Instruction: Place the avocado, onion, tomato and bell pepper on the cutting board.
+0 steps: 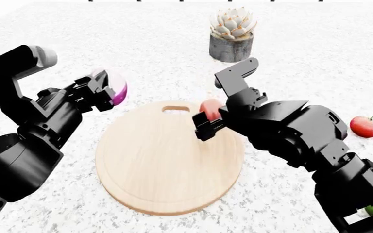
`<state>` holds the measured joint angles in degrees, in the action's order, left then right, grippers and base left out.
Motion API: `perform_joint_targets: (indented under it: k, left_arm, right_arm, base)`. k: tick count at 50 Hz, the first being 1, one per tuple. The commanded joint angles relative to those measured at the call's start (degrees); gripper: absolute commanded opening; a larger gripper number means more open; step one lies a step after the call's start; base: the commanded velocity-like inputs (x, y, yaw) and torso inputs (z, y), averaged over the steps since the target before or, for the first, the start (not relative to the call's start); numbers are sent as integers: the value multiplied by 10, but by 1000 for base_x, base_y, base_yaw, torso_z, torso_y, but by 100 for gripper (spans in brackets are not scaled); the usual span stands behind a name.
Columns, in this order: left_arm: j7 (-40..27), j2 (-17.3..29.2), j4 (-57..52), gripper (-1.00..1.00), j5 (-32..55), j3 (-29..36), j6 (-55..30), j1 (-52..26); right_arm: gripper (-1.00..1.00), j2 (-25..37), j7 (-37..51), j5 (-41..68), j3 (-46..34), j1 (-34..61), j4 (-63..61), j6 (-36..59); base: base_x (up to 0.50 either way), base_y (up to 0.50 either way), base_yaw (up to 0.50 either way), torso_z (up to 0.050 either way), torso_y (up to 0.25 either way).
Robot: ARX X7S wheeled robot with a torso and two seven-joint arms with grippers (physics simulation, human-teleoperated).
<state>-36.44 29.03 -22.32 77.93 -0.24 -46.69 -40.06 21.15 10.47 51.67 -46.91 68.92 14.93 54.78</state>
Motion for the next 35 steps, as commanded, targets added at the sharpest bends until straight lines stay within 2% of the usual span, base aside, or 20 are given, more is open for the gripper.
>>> perform_joint_targets:
  k: [1, 3, 4, 18, 35]
  left_arm:
    - [3, -2, 6, -100, -3, 5, 6, -3]
    - [7, -3, 10, -100, -8, 8, 8, -4]
    - [7, -9, 21, -100, 18, 0, 7, -4]
    - [26, -7, 66, -100, -17, 39, -11, -57]
    - [90, -35, 194, -100, -64, 94, -11, -108]
  right_arm:
    - [100, 24, 33, 40, 33, -4, -78, 24]
    - [100, 29, 40, 50, 38, -9, -94, 30]
    - [100, 34, 45, 55, 41, -12, -108, 34]
    - [100, 97, 163, 216, 160, -50, -295, 77]
    - [100, 167, 292, 348, 281, -64, -419, 53]
  base:
    - [0, 0, 0, 0, 0]
    - [0, 0, 0, 0, 0]
    - [0, 0, 0, 0, 0]
    - [0, 0, 0, 1, 0]
    - [0, 0, 0, 0, 1]
